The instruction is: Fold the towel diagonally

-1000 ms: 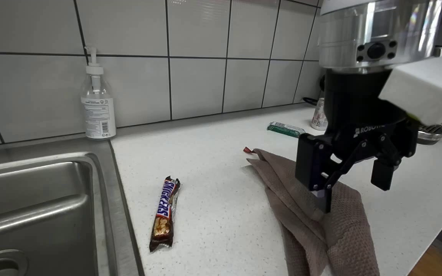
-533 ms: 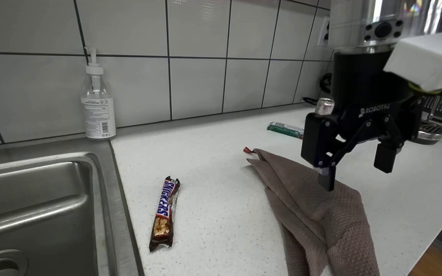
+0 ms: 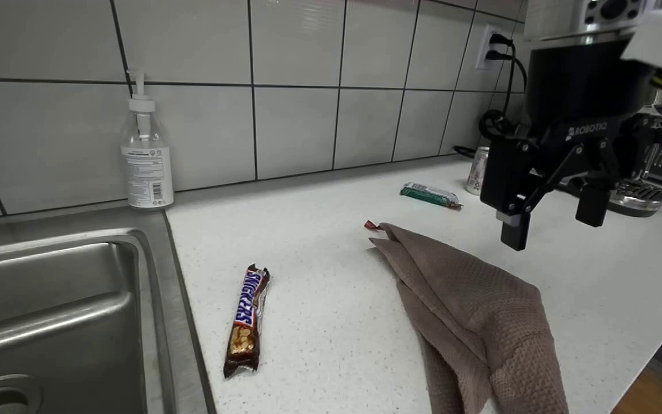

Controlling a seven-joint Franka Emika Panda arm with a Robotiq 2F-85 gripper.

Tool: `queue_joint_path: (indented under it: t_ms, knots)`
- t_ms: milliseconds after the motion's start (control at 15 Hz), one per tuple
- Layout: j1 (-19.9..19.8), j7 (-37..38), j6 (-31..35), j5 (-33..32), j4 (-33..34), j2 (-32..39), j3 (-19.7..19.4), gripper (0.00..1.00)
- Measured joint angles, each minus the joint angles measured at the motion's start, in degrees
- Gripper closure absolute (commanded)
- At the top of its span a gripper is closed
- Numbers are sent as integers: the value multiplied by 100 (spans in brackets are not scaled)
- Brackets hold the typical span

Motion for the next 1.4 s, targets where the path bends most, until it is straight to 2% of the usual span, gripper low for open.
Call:
queue_joint_path:
  t_ms: [733, 1400]
  knots:
    - [-467, -1530, -5, -87, -336, -353, -404, 0]
    - [-492, -1556, 7, -79, -338, -312, -389, 0]
